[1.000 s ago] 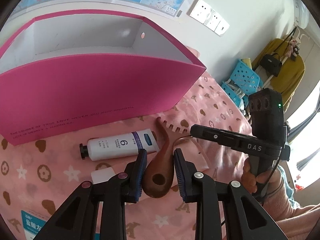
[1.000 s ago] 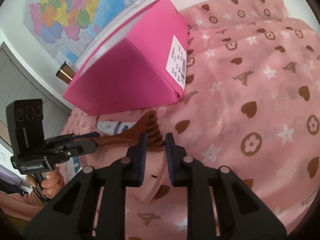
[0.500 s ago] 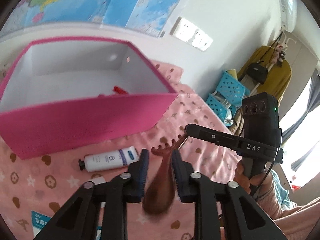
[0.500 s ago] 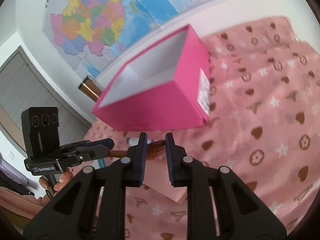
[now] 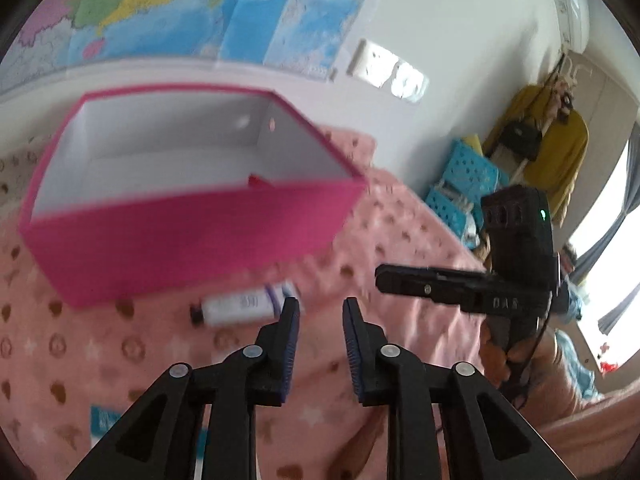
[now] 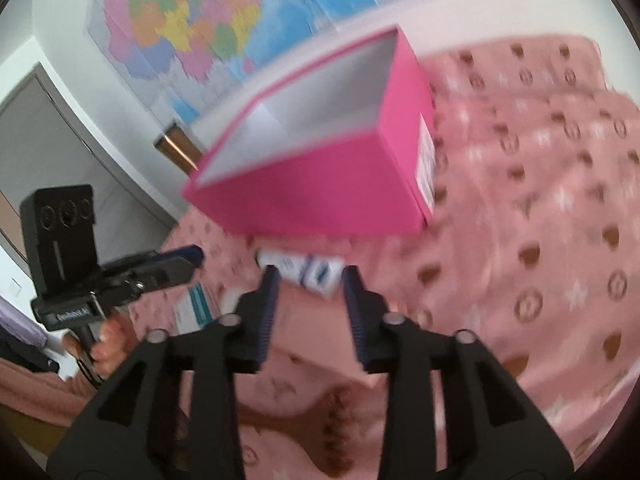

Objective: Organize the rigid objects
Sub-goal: 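Lift the wooden comb off the bedspread with the right gripper, then carry the comb over the pink box and release it inside, then move the right gripper to the white-and-blue lotion tube and grasp it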

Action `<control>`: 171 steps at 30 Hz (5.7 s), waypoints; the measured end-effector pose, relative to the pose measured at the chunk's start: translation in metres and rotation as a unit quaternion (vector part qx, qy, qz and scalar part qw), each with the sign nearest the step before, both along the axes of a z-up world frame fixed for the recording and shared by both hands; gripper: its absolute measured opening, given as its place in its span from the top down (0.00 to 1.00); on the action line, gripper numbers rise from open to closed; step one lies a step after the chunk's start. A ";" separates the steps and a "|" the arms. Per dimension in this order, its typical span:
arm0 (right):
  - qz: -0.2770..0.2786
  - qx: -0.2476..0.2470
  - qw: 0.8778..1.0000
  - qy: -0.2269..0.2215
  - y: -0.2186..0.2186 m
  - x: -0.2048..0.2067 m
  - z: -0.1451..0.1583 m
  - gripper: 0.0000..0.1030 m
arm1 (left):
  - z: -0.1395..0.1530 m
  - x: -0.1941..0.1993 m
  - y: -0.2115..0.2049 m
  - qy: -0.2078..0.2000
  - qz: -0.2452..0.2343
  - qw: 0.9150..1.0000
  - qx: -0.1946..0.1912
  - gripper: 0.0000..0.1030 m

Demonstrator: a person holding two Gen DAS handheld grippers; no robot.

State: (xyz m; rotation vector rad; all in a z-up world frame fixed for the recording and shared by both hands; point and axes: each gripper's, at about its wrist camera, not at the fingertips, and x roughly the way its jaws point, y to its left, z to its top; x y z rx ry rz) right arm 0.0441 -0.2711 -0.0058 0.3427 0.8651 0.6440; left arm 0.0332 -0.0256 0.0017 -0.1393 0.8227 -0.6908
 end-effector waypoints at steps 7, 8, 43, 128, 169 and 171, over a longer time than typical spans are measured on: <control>0.007 -0.022 0.999 0.031 -0.011 -0.029 -0.022 0.63 | -0.027 -0.037 -0.017 0.022 -0.068 0.997 0.025 0.70; 0.009 -0.025 0.999 0.035 -0.011 -0.033 -0.023 0.62 | -0.030 -0.041 -0.021 0.023 -0.075 0.996 0.033 0.68; 0.081 0.107 0.988 0.073 0.031 -0.041 -0.058 0.64 | -0.063 -0.061 -0.057 -0.034 -0.074 0.987 0.136 0.86; 0.030 -0.062 0.997 0.023 0.050 0.031 -0.021 0.57 | -0.019 0.037 0.036 -0.030 0.123 0.987 0.095 0.55; 0.022 -0.057 0.997 0.048 0.068 0.047 -0.041 0.55 | -0.055 0.047 0.011 0.029 0.077 0.991 0.103 0.61; 0.023 -0.054 0.997 0.048 0.068 0.047 -0.041 0.53 | -0.055 0.047 0.010 0.026 0.078 0.991 0.107 0.61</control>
